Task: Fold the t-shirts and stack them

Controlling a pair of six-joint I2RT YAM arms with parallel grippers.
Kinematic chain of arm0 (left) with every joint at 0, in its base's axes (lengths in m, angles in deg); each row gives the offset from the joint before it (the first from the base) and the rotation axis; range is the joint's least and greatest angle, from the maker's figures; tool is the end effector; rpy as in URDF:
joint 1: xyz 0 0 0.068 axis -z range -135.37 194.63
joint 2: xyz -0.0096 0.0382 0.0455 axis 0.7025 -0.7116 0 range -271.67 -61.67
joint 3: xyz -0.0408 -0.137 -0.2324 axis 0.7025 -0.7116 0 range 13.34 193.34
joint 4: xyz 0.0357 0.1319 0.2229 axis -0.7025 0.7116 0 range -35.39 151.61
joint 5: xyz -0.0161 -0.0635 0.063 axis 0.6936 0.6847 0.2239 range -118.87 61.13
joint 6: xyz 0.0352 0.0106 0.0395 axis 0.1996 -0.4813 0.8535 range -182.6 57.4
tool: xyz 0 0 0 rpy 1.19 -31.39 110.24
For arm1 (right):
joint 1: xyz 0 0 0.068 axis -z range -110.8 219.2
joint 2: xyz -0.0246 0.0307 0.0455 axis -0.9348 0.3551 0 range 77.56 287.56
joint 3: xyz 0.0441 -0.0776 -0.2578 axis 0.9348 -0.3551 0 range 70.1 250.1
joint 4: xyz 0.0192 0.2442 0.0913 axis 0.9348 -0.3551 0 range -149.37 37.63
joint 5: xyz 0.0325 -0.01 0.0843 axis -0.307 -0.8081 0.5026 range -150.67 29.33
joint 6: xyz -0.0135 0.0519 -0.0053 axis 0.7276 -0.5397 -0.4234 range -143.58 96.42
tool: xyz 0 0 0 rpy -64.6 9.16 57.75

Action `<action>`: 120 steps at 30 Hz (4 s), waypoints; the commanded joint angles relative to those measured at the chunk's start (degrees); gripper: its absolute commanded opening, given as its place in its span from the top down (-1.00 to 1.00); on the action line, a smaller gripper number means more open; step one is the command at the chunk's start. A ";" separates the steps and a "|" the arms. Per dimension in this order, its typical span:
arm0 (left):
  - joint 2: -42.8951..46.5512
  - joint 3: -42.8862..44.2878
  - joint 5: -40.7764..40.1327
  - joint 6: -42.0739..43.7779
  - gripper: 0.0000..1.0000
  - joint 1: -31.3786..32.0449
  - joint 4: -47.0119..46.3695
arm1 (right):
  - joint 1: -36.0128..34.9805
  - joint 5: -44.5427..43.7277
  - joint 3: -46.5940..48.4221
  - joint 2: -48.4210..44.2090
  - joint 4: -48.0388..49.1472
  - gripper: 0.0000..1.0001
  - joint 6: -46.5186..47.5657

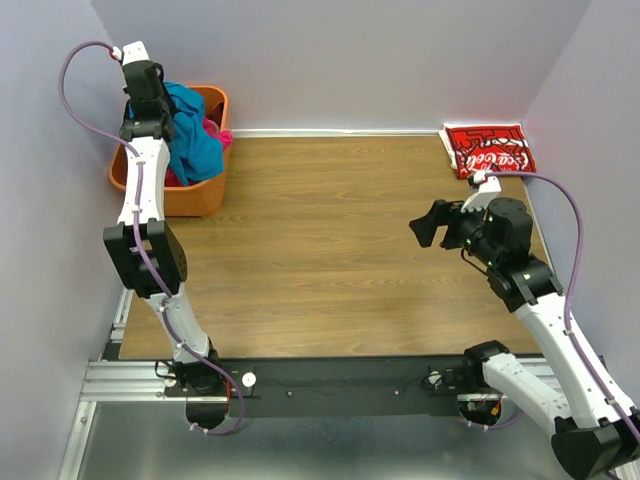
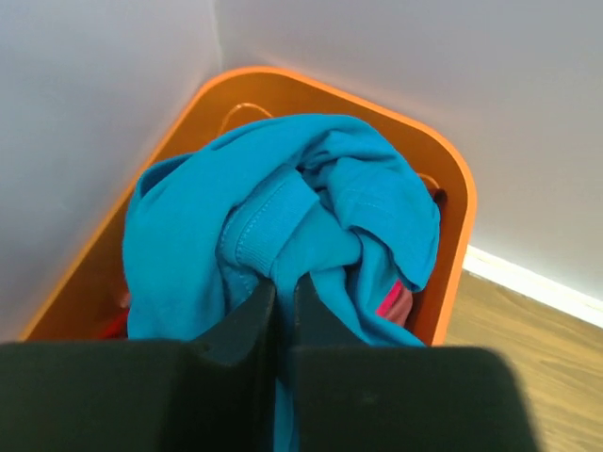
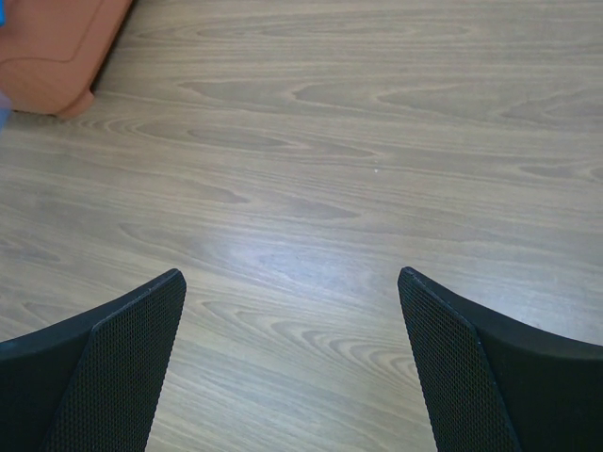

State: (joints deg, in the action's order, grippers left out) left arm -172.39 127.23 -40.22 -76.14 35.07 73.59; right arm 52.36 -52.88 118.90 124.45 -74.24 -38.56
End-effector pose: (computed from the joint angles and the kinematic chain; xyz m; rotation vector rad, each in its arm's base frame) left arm 0.4519 0.0833 0.4042 -0.5034 1.7731 0.1344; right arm 0.1757 0.0582 0.3371 -0.1244 1.9445 0.5012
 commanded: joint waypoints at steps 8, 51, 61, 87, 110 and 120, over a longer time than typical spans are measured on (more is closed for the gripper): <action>-6.36 9.35 0.45 -2.36 -0.32 -0.55 6.86 | -0.30 -1.46 0.86 3.99 1.30 -1.00 0.48; 10.95 -0.43 -7.63 -1.49 1.00 2.18 -4.83 | -0.30 -0.15 -2.57 -0.66 1.21 -1.00 -1.45; 14.83 0.28 -2.10 -1.58 0.96 2.62 -3.34 | -0.30 1.79 -3.62 -3.30 1.21 -1.00 -0.58; 6.14 -5.52 5.41 0.26 0.85 2.62 8.53 | -0.30 2.49 -3.88 -4.80 -0.37 -1.00 0.92; 20.45 -34.16 -4.02 -3.43 -0.18 6.22 -8.42 | -0.30 3.19 -4.06 -4.09 -0.63 -1.00 -0.05; 16.24 -32.06 -9.21 2.64 0.03 5.96 -13.27 | -0.30 3.02 -3.88 -3.91 -0.55 -1.00 -0.13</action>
State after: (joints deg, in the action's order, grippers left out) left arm -154.40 93.33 -45.69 -75.79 41.32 63.47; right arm 52.36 -50.32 115.01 120.76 -73.54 -38.19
